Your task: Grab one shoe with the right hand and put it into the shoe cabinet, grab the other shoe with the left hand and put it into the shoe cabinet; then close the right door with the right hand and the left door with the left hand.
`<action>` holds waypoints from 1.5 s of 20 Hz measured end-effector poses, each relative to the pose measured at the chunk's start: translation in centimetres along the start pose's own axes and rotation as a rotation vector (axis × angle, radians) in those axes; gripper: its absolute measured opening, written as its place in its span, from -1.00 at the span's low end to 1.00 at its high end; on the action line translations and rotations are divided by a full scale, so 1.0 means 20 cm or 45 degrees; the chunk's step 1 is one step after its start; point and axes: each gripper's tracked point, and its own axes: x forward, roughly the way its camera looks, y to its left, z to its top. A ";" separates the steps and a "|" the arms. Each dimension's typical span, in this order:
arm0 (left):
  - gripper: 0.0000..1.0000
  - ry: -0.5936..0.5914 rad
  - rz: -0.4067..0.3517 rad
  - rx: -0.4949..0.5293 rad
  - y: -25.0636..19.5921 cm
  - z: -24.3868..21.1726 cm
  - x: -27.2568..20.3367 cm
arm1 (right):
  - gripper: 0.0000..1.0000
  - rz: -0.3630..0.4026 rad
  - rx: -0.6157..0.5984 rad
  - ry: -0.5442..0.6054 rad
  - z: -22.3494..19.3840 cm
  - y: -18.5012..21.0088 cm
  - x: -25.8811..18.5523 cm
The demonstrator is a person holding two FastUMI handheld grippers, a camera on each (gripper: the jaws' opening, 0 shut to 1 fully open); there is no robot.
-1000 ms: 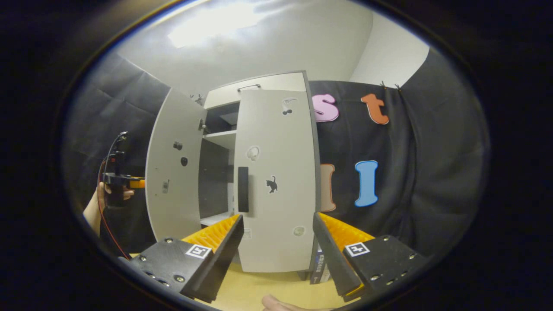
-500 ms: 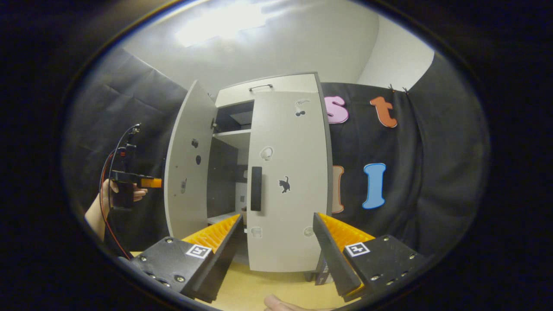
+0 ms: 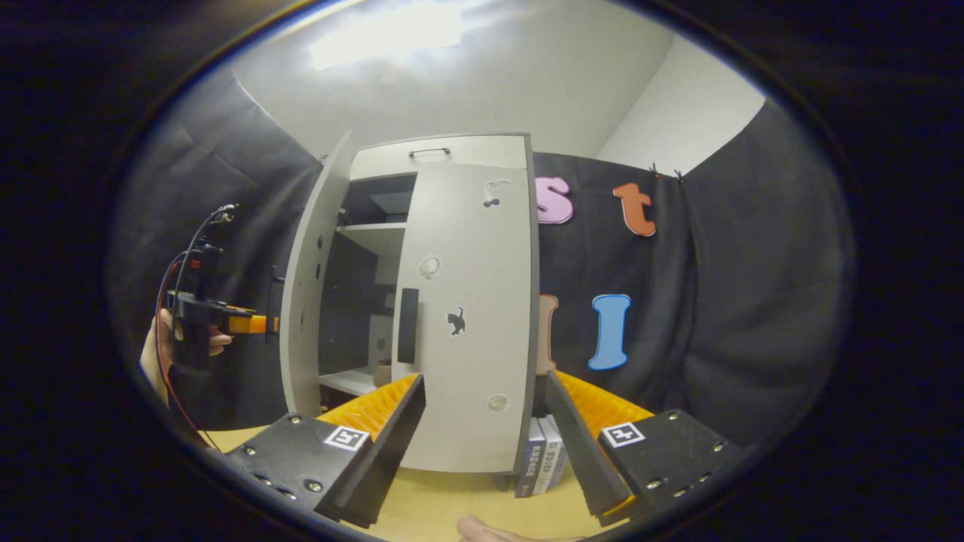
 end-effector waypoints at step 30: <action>0.92 0.057 0.097 -0.080 -0.26 -0.21 -0.58 | 0.87 -0.007 0.044 0.124 -0.04 0.22 -0.06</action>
